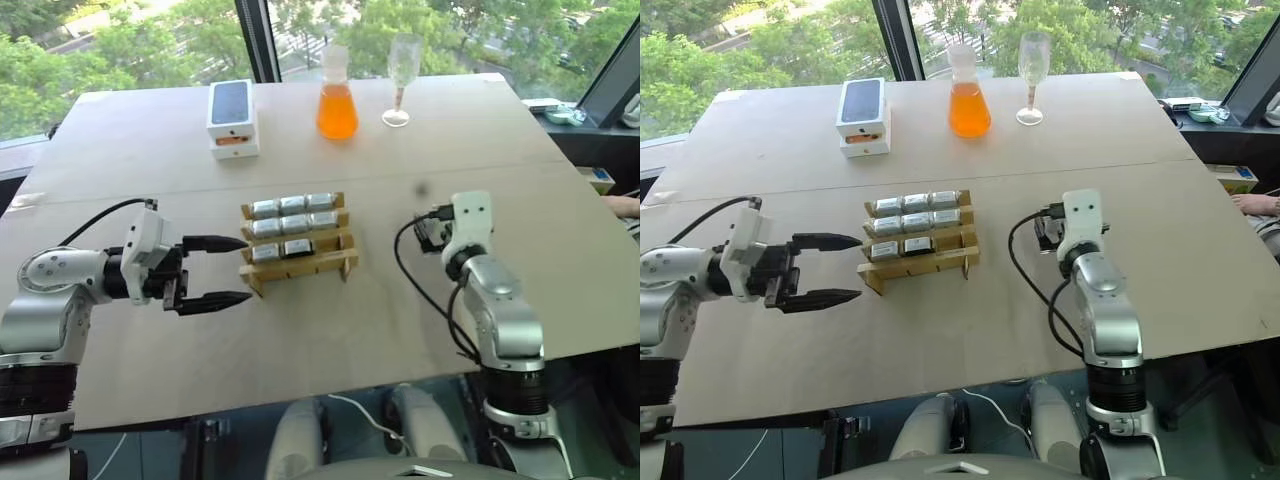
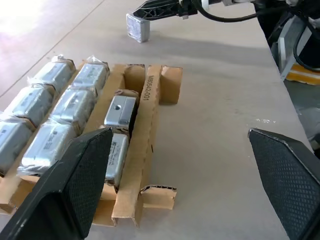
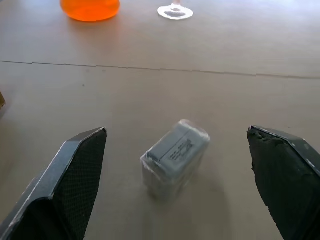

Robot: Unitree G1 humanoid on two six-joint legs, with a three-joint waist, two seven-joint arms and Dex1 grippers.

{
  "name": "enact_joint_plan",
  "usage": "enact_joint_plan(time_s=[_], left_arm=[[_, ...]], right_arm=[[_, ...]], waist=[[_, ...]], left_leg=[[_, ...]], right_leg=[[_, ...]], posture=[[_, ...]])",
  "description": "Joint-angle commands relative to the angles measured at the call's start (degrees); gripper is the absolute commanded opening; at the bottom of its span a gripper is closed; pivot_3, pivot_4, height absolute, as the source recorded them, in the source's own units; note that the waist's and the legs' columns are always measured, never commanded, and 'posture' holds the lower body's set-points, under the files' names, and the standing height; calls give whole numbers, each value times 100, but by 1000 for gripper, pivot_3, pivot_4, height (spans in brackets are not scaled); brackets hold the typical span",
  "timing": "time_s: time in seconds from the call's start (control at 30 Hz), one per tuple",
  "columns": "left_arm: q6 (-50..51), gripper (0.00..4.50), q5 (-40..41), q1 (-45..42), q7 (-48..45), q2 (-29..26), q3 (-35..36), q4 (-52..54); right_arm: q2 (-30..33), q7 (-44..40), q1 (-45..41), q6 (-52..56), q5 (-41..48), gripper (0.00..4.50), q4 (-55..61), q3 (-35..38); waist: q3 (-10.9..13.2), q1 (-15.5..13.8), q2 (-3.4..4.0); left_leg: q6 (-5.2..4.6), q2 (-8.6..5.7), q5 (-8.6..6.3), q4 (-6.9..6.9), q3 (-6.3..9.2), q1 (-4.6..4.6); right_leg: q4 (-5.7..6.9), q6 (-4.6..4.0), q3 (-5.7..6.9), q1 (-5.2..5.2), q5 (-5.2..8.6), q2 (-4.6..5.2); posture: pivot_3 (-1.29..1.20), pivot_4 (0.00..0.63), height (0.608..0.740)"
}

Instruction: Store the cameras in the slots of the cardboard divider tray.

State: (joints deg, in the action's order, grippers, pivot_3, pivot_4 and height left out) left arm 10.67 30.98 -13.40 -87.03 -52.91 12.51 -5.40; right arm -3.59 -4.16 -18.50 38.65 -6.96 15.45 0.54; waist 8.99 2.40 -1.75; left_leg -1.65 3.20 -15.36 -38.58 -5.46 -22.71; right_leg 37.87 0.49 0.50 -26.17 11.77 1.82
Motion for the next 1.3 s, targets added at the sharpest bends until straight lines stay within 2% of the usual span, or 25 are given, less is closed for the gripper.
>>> enact_joint_plan(time_s=[0.03, 0.2, 0.33, 0.37, 0.4, 0.47, 0.5, 0.6, 0.73, 0.83, 0.9, 1.0, 1.1, 1.3], left_arm=[[-122, 4500, -4, -163, -95, -43, 3, -41], [-139, 4500, -17, -192, -128, -57, 7, -60], [-124, 4500, 7, -159, -123, -106, 77, -48], [-116, 4500, 15, -150, -114, -117, 100, -48], [-107, 4500, 23, -144, -107, -126, 119, -50], [-108, 4500, 26, -138, -102, -136, 133, -55], [-113, 4500, 23, -139, -97, -136, 132, -57], [-115, 4500, 18, -154, -80, -128, 127, -65], [-128, 4500, 17, -179, -88, -125, 127, -99], [-136, 4500, 15, -226, -87, -123, 128, -145], [-150, 4500, -2, -287, -79, -115, 107, -194], [-177, 4500, -28, -363, -99, -114, 76, -275], [-188, 4500, -38, -402, -116, -119, 68, -315], [-120, 4500, 40, -213, -60, -172, 210, -95]], right_arm=[[-324, 611, -89, 99, -2, 4463, -91, 180], [-644, 1085, -190, 8, 241, 4463, -504, 387], [-479, 1079, -270, -311, 267, 4463, -732, 207], [-489, 1050, -271, -310, 337, 3961, -757, 220], [-489, 1012, -265, -327, 394, 3741, -775, 212], [-486, 978, -252, -430, 473, 2800, -800, 192], [-448, 942, -254, -483, 463, 2131, -804, 123], [-280, 846, -290, -635, 356, 838, -831, -73], [95, 505, -347, -904, 253, 801, -766, -389], [513, -412, -424, -1426, 556, 801, -752, -645], [910, -1453, -565, -1948, 881, 801, -840, -880], [1525, -3600, -932, -2593, 1650, 801, -1104, -1269], [1819, -4848, -1400, -3114, 1960, 801, -1724, -1464], [1651, -6243, -2836, -4447, 1951, 801, -4030, -1498]], waist=[[0, -3, 0], [0, -2, -1], [0, 3, 0], [0, 4, 0], [0, 4, 0], [0, 3, 0], [0, 3, 0], [0, 3, 0], [0, 5, 0], [0, 3, 0], [1, 4, -1], [2, 13, -1], [2, -1, -2], [4, -6, -3]], left_leg=[[1, 0, 0, 0, 2, 0], [-1, -1, -1, 0, 14, -6], [-1, -2, -1, 7, 36, -6], [-1, -2, -1, 8, 38, -6], [-1, -2, -1, 8, 40, -6], [-1, -1, -1, 8, 42, -6], [-1, -1, -1, 8, 42, -6], [-1, -1, -1, 8, 44, -6], [-1, -1, -1, 8, 45, -6], [-2, -2, -1, 8, 44, -8], [-2, -3, -1, 8, 44, -7], [-3, -3, -1, 7, 44, -5], [-3, 2, -1, 7, 52, -3], [-3, 2, -1, -3, 47, -3]], right_leg=[[0, -3, 0, 0, 0, -1], [-7, -9, -1, 1, -2, 5], [-10, -3, 0, 0, -5, 0], [-10, -3, 0, 0, -5, 0], [-10, -3, 1, 0, -5, -1], [-10, -3, 1, 1, -5, -1], [-10, -2, 1, 1, -5, -1], [-9, -1, 1, 1, -5, 0], [-10, -2, 1, 1, -5, -1], [-13, -1, 1, 1, -5, -1], [-14, 0, 1, 1, -4, -1], [-14, 6, 1, 2, -2, -7], [-13, 3, 6, 4, -3, -16], [-10, -1, 8, 9, -7, -14]], posture=[[0, 150, 740], [0, 150, 740], [0, 150, 740], [0, 150, 740], [0, 150, 740], [0, 150, 740], [0, 150, 740], [0, 150, 740], [0, 150, 740], [0, 150, 740], [0, 150, 740], [0, 150, 740], [0, 150, 740], [0, 150, 740]])
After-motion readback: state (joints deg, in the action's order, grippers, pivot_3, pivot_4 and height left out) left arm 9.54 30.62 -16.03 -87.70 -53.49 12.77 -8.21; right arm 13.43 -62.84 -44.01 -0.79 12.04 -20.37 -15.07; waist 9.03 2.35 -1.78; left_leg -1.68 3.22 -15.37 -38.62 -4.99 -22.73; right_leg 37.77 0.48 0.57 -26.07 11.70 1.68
